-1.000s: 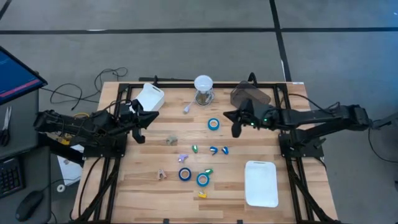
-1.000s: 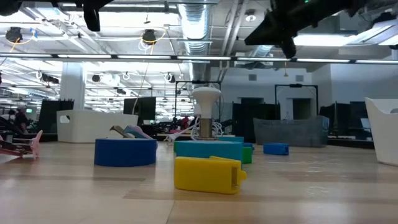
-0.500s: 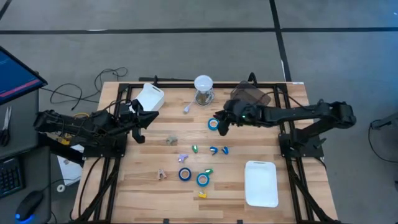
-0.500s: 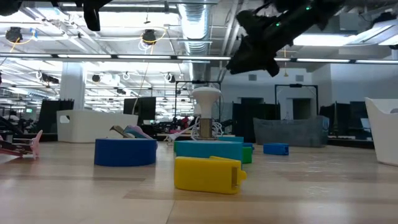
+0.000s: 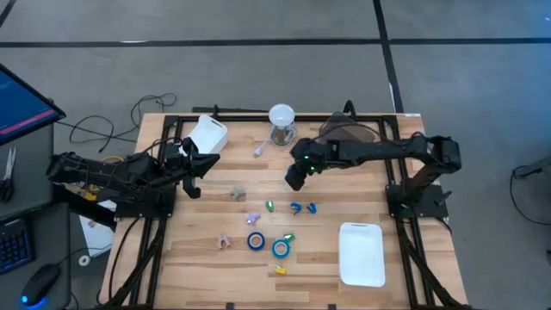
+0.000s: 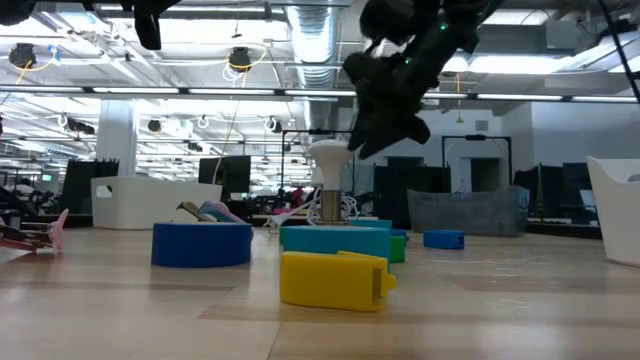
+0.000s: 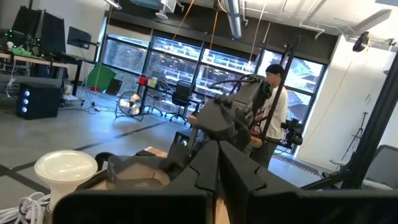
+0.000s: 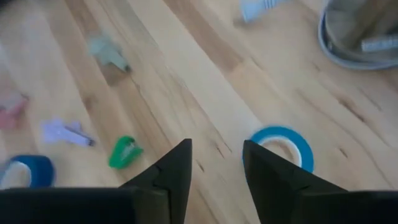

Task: Pick and place Stapler, Stapler remover, tape
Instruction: Put the top light blue tape into the bottom white bin

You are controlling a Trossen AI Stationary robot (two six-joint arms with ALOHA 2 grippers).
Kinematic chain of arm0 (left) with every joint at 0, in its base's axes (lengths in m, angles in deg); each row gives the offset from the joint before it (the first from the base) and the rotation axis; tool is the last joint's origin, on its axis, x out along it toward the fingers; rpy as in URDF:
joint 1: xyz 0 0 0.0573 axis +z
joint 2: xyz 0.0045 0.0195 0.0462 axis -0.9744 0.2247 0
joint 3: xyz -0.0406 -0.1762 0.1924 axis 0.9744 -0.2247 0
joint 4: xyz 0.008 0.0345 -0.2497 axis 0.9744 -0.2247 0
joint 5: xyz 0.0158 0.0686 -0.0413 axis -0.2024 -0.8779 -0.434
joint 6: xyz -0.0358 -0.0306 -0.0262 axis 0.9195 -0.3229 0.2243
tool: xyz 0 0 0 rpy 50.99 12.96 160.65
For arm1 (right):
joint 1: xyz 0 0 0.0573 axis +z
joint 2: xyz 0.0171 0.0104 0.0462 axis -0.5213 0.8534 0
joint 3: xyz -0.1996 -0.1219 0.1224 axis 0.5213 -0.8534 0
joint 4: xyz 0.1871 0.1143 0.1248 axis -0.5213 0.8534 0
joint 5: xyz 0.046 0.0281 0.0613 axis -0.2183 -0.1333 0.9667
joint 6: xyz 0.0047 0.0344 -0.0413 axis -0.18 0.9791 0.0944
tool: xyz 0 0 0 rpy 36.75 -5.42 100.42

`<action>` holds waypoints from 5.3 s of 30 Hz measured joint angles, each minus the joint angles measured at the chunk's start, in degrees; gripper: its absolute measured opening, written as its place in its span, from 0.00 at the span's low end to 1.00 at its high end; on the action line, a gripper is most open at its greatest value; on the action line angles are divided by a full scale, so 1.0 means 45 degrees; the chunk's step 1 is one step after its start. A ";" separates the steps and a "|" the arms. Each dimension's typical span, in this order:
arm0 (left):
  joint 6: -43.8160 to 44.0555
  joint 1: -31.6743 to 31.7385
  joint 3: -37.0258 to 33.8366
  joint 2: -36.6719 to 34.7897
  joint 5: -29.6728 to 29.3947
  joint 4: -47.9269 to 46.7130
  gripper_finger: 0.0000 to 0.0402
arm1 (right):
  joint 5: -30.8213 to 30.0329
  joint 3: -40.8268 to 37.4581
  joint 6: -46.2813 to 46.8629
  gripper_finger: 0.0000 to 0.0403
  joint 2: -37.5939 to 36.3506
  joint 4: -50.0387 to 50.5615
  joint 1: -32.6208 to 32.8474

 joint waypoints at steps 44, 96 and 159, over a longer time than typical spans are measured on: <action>0.0005 -0.0001 -0.0015 0.0001 0.0006 0.0091 0.02 | -0.0002 0.0580 -0.0876 0.16 0.3245 0.0587 -0.0484; 0.0005 -0.0005 -0.0015 -0.0001 0.0006 0.0088 0.02 | -0.0011 0.0477 -0.1921 0.16 0.3833 0.0077 -0.0549; -0.0044 -0.0005 -0.0015 -0.0003 0.0006 0.0081 0.02 | 0.0765 0.3080 -1.1891 0.29 0.2838 0.4854 -0.0554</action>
